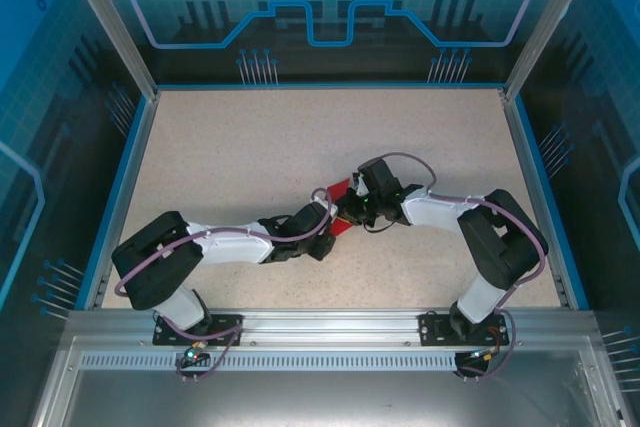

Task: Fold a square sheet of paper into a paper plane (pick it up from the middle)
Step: Fourth fold the wing at the center of the table.

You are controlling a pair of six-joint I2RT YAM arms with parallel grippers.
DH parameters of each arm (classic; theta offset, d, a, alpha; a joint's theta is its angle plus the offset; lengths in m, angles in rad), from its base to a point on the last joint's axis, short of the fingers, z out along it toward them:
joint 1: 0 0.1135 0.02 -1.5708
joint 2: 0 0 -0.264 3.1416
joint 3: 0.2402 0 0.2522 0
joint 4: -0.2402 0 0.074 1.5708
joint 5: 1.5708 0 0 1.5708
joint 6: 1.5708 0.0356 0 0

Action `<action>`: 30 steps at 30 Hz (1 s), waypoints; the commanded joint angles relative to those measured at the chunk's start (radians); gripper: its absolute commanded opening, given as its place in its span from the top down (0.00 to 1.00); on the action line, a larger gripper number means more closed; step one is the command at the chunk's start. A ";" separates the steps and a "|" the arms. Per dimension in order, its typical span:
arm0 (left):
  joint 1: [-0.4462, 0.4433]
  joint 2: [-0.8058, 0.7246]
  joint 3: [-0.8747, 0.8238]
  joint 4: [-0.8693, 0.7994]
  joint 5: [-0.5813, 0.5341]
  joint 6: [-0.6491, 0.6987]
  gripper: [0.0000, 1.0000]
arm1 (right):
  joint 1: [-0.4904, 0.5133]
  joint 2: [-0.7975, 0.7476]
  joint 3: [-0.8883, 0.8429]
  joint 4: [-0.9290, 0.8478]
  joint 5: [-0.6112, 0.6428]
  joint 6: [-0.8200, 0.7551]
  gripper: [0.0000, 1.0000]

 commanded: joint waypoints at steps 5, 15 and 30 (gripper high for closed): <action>-0.008 0.006 0.007 0.013 -0.026 0.008 0.70 | -0.001 0.006 0.021 -0.030 -0.018 -0.016 0.87; -0.008 0.007 -0.002 0.015 -0.056 -0.011 0.79 | -0.001 0.004 0.016 -0.038 -0.019 -0.022 0.87; 0.120 -0.049 -0.064 0.124 0.227 -0.037 0.91 | -0.039 -0.141 0.012 -0.143 -0.001 -0.091 0.60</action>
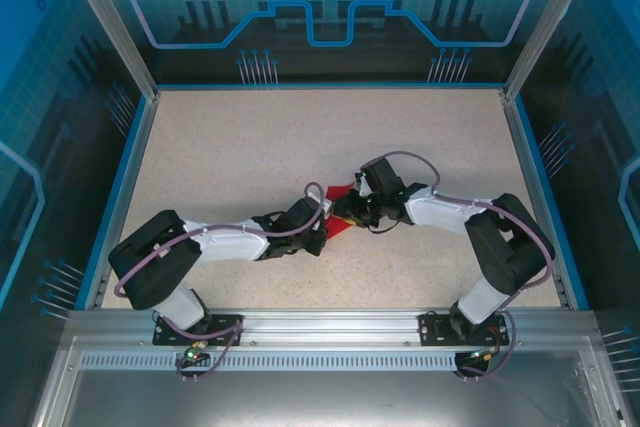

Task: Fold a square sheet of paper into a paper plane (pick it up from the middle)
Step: Fourth fold the wing at the center of the table.

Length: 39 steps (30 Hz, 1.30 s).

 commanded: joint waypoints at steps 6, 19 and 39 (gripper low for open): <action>0.125 -0.046 -0.060 0.136 0.337 -0.042 0.91 | -0.054 -0.219 -0.023 -0.120 0.022 -0.087 0.48; 0.252 0.054 -0.068 0.200 0.574 -0.099 0.92 | 0.033 -0.084 -0.024 0.036 -0.018 -0.059 0.84; 0.318 0.127 -0.056 0.174 0.648 -0.165 0.93 | 0.038 0.183 0.119 0.145 -0.053 0.005 0.90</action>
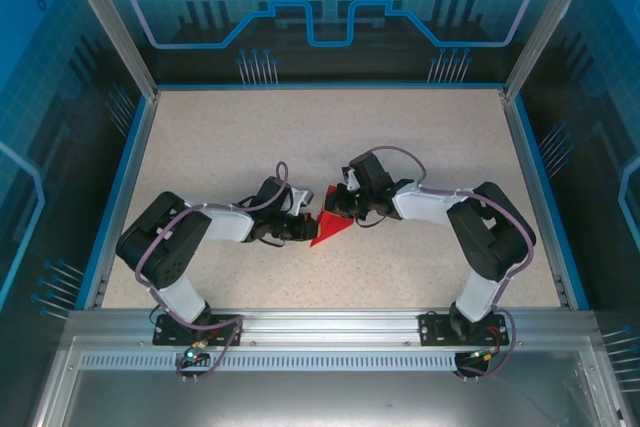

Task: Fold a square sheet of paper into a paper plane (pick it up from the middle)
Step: Fourth fold the wing at the center of the table.

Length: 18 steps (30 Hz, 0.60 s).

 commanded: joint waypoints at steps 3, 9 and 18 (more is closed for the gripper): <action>0.033 0.015 -0.004 0.011 0.065 -0.039 0.93 | 0.002 0.044 0.037 0.007 -0.012 0.008 0.91; 0.050 0.032 0.025 -0.019 0.128 -0.022 0.91 | -0.016 0.066 0.025 0.019 -0.014 0.014 0.90; 0.052 0.056 0.054 -0.055 0.145 0.008 0.91 | -0.030 0.085 0.037 0.007 -0.023 0.007 0.90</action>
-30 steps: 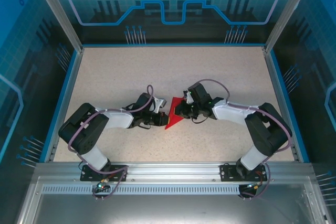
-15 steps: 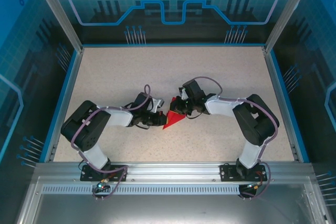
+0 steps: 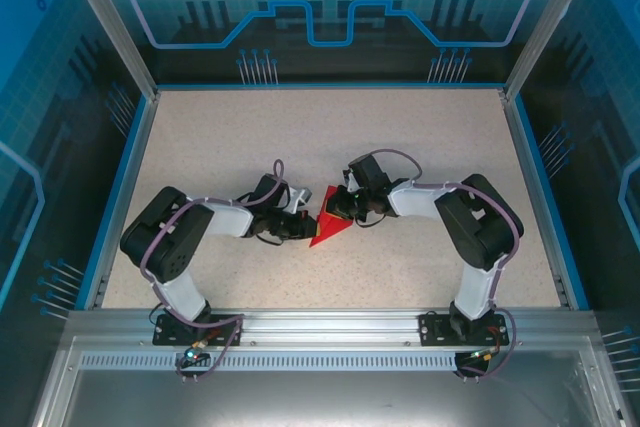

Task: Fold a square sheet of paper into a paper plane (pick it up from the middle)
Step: Fourth fold the wing at the center of the table.

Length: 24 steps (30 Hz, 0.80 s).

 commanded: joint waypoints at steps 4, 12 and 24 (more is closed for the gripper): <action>0.010 0.011 0.039 -0.049 0.052 0.032 0.91 | -0.007 -0.032 0.003 0.011 -0.015 0.002 0.89; 0.010 0.010 0.047 -0.067 0.066 0.036 0.91 | 0.015 -0.063 -0.011 -0.003 -0.013 -0.010 0.88; 0.010 0.009 0.066 -0.101 0.095 0.044 0.91 | 0.016 -0.156 -0.059 -0.010 0.029 -0.002 0.86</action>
